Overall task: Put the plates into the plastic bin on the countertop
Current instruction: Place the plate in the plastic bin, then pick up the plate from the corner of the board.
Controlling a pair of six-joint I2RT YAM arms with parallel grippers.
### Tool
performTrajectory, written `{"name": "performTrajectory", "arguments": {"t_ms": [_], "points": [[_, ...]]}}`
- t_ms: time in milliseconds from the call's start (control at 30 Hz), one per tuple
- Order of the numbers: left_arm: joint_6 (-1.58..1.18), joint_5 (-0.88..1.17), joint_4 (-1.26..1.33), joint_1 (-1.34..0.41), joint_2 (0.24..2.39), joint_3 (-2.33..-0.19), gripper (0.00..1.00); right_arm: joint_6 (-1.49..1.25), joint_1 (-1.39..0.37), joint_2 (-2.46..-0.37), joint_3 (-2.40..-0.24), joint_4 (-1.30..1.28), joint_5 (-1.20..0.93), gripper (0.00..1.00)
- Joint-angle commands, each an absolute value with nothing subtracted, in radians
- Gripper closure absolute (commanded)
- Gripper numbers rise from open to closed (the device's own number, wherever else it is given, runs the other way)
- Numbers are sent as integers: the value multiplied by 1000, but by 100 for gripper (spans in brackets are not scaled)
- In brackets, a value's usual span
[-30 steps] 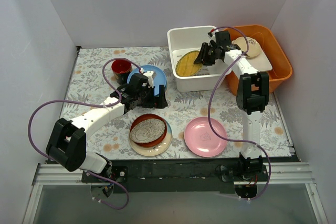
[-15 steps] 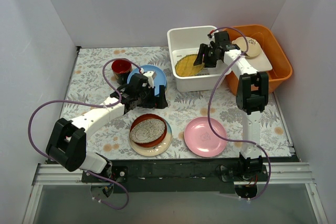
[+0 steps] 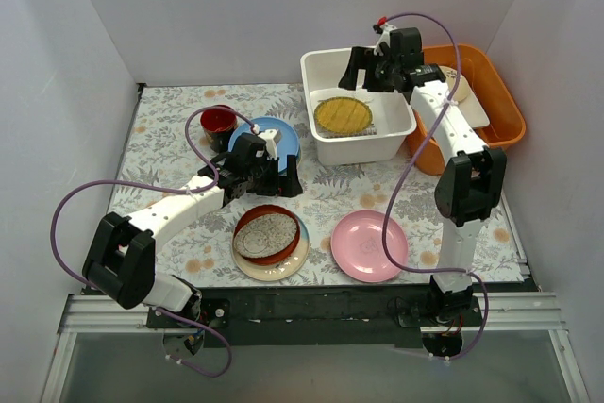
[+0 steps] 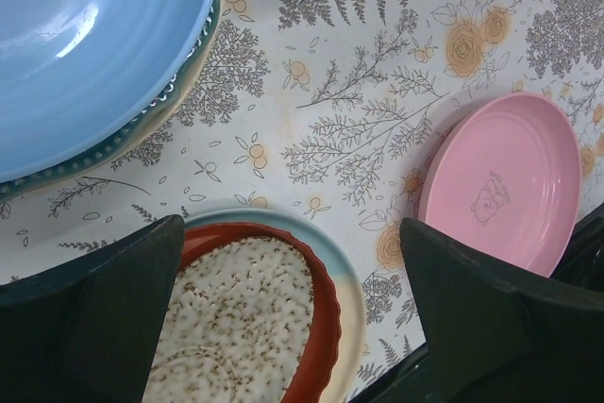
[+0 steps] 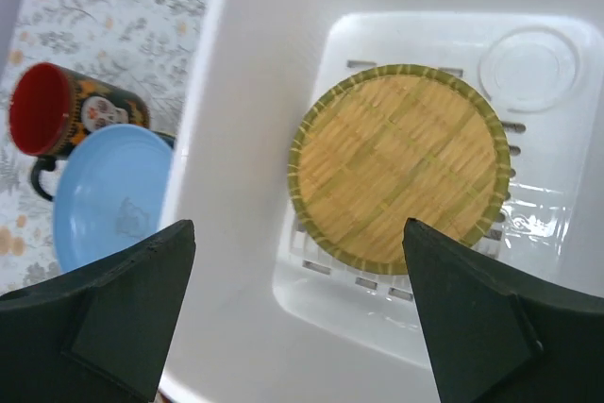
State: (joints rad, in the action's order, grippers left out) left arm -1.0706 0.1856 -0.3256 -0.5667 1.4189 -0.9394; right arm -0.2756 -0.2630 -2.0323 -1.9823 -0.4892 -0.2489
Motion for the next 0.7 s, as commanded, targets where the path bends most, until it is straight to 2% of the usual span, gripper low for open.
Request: {"name": "performTrajectory", "arguments": {"t_ms": [0, 200, 667], "points": [[-1063, 219, -302, -563, 1376, -927, 2, -264, -276, -1909, -1994, -382, -317, 2], [-1060, 232, -298, -563, 1381, -923, 2, -291, -284, -1772, -1853, -298, -347, 2], [-1055, 258, -291, -563, 1381, -922, 2, -282, -284, -1661, -1709, -314, -364, 3]]}}
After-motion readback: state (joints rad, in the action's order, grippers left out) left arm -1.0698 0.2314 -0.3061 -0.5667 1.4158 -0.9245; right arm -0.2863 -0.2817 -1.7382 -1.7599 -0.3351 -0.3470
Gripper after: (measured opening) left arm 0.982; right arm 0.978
